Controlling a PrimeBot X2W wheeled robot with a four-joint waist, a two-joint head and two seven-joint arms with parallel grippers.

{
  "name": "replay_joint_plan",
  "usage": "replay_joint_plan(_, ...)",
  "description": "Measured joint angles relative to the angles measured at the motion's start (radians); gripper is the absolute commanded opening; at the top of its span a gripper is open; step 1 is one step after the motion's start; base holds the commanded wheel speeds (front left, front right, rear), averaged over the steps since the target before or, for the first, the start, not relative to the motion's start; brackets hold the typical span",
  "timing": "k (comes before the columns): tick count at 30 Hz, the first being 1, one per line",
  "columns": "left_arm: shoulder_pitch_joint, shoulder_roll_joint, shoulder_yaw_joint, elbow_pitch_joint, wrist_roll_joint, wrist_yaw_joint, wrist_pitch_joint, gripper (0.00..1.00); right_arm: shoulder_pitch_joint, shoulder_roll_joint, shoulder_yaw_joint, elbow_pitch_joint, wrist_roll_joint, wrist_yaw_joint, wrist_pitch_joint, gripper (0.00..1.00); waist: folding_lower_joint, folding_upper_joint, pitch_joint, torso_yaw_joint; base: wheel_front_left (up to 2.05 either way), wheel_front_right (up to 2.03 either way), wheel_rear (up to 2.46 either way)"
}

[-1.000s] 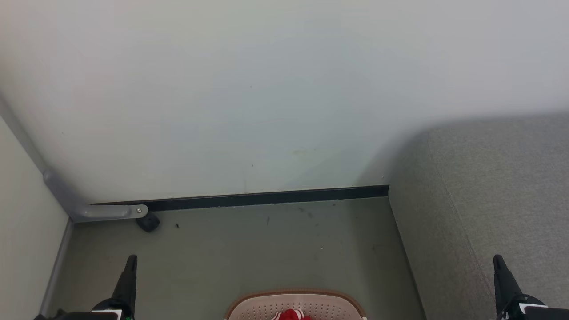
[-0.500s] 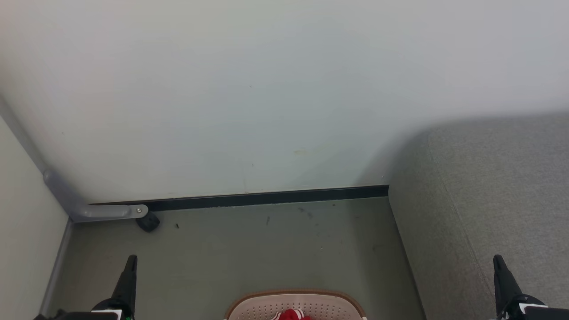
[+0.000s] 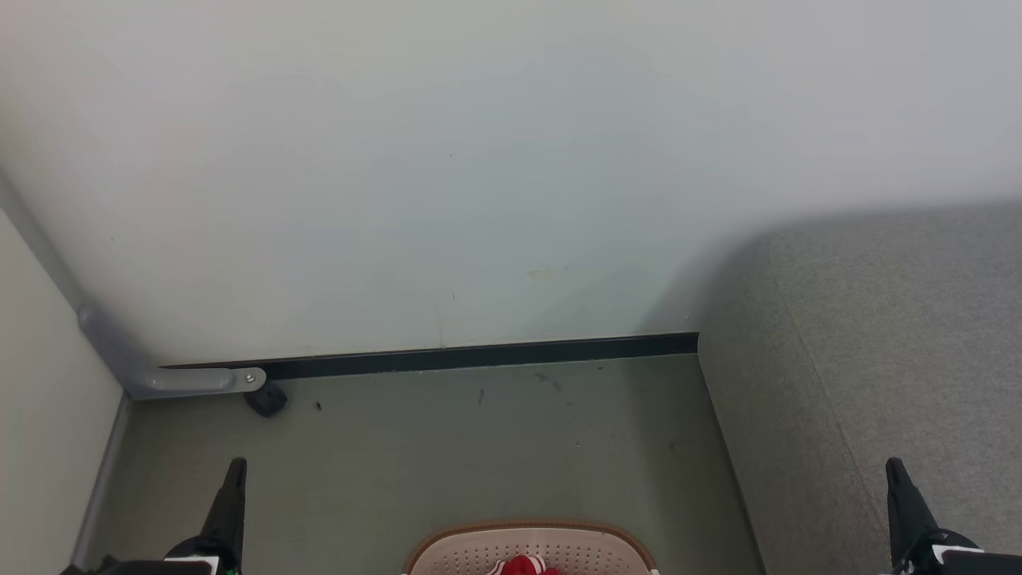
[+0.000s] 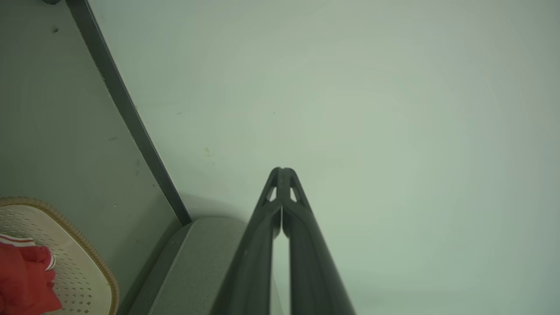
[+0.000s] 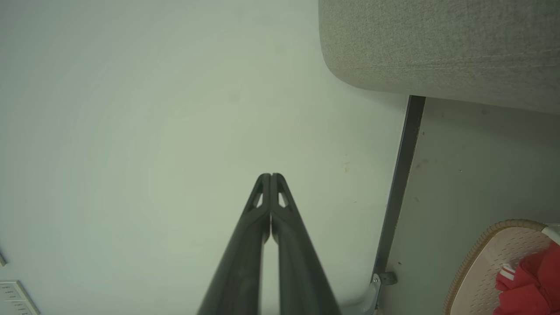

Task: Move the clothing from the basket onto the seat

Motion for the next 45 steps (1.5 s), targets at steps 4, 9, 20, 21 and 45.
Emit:
replay_joint_plan(4,0.000,0.000,0.000,0.000,0.000,0.000,0.000,0.00,0.000,0.000,0.000,0.000,0.000,0.000,0.000,0.00,0.0000,0.0000,0.000,0.000,0.00,0.00,0.00)
replay_joint_plan(9,0.000,0.000,0.000,0.000,0.000,0.000,0.000,0.00,0.000,0.000,0.000,0.000,0.000,0.000,0.000,0.00,0.0000,0.0000,0.000,0.000,0.00,0.00,0.00)
replay_joint_plan(20,0.000,0.000,0.000,0.000,0.000,0.000,0.000,0.00,0.000,0.000,0.000,0.000,0.000,0.000,0.000,0.00,0.0000,0.0000,0.000,0.000,0.00,0.00,0.00)
replay_joint_plan(21,0.000,0.000,0.000,0.000,0.000,0.000,0.000,0.00,0.000,0.000,0.000,0.000,0.000,0.000,0.000,0.00,0.0000,0.0000,0.000,0.000,0.00,0.00,0.00)
replay_joint_plan(45,0.050,-0.012,-0.003,0.048,0.000,0.002,-0.010,1.00,0.039,0.018,0.026,0.040,0.000,-0.002,-0.026,1.00,0.0000,0.0000,0.000,0.000,0.00,0.00,0.00)
